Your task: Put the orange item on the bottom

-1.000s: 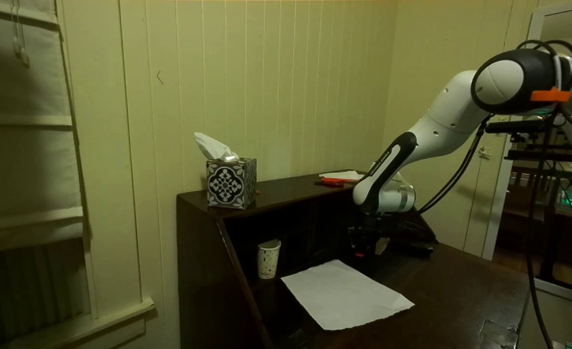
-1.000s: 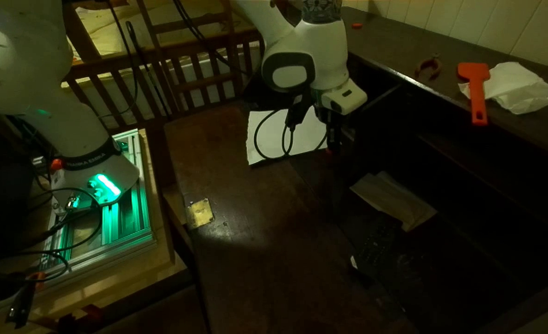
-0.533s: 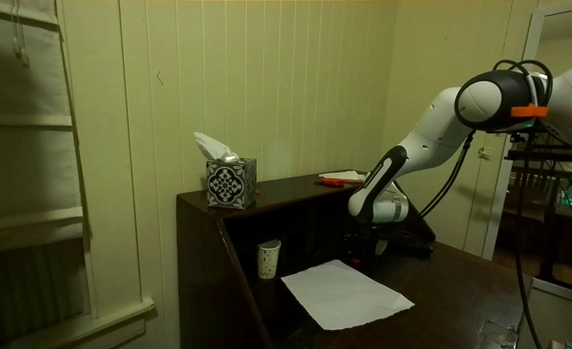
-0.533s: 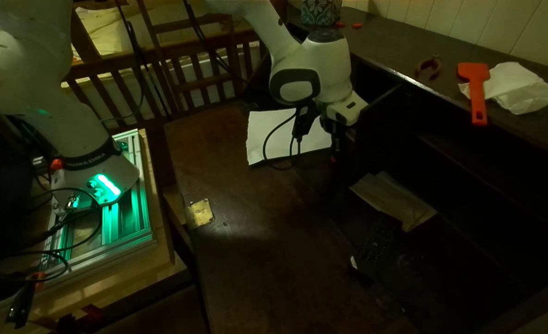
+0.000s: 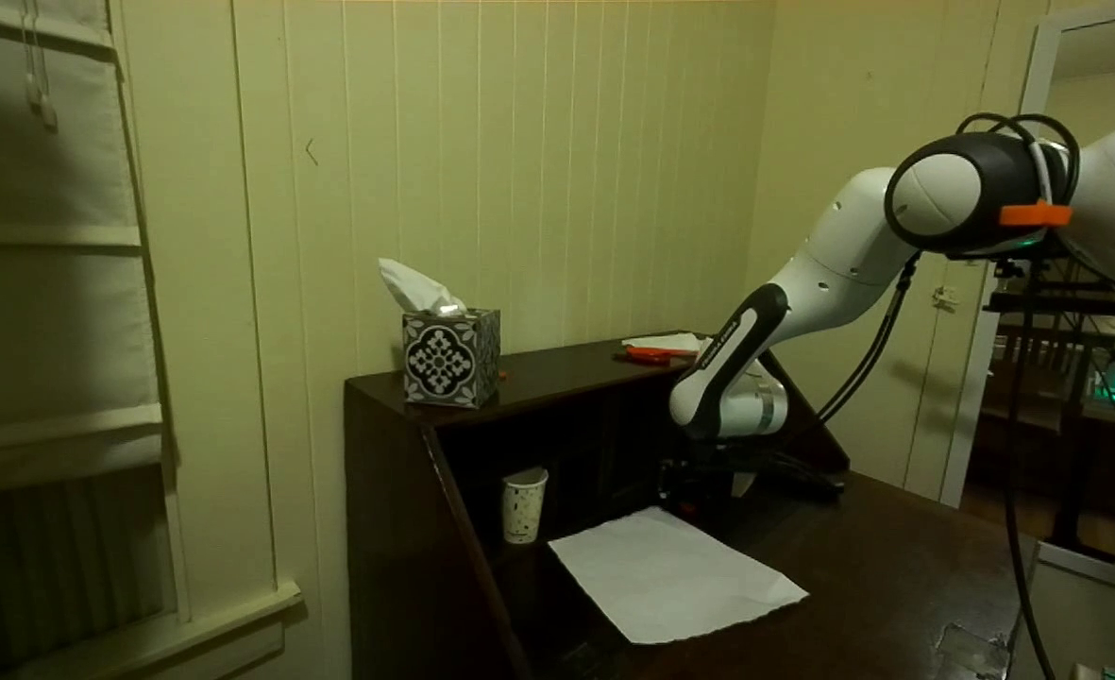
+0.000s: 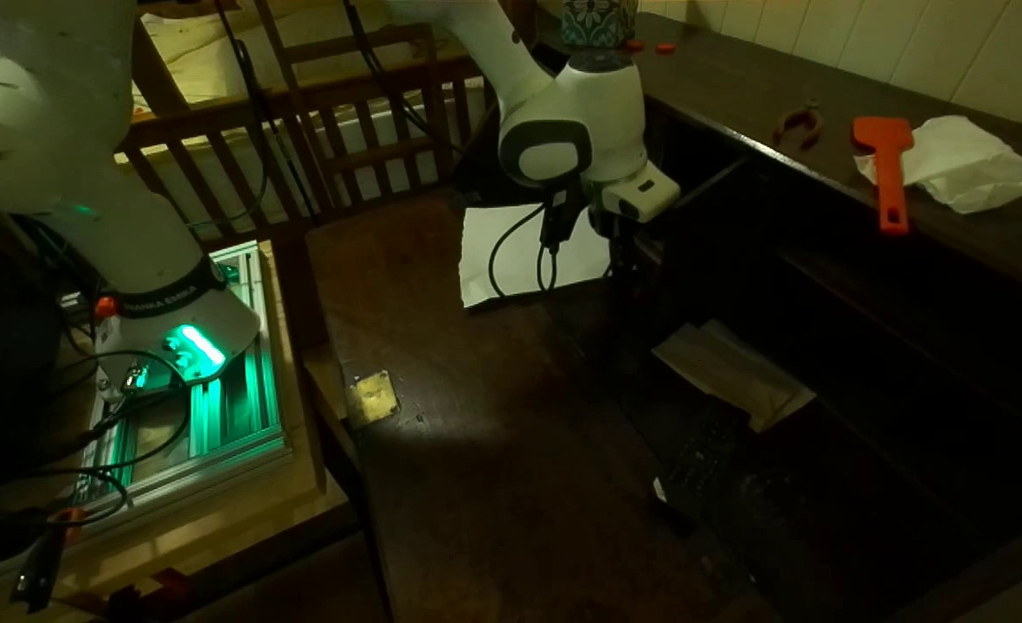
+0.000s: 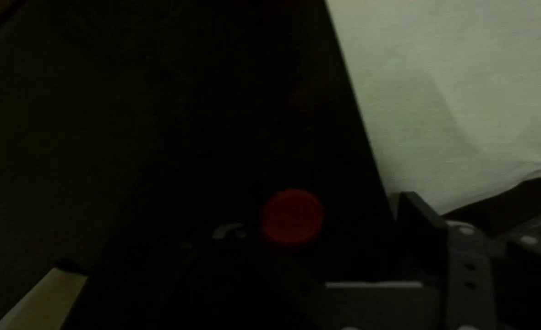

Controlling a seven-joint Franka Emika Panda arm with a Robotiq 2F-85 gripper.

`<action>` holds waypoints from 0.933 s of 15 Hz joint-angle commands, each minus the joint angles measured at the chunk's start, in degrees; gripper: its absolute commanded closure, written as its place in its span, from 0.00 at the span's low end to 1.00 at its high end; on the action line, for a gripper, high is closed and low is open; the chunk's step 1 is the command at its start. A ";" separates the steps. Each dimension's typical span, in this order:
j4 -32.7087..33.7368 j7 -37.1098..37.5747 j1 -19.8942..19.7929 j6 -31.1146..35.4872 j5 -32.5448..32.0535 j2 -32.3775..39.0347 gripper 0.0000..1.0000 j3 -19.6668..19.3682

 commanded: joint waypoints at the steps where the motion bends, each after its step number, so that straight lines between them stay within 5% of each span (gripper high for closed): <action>1: -7.55 3.53 6.09 -6.63 -4.08 -8.88 0.00 -3.47; 5: -11.72 8.24 13.05 -20.80 -14.96 -18.41 0.00 -7.78; 9: -10.48 7.57 13.78 -41.69 -24.58 -26.33 0.00 -5.41; 11: -8.80 1.38 12.14 -51.13 -23.22 -29.68 0.00 -2.33; 12: -8.50 5.67 11.36 -45.19 -23.10 -25.88 0.00 -2.34; 14: -8.33 3.49 11.19 -49.97 -22.95 -28.85 0.00 -1.10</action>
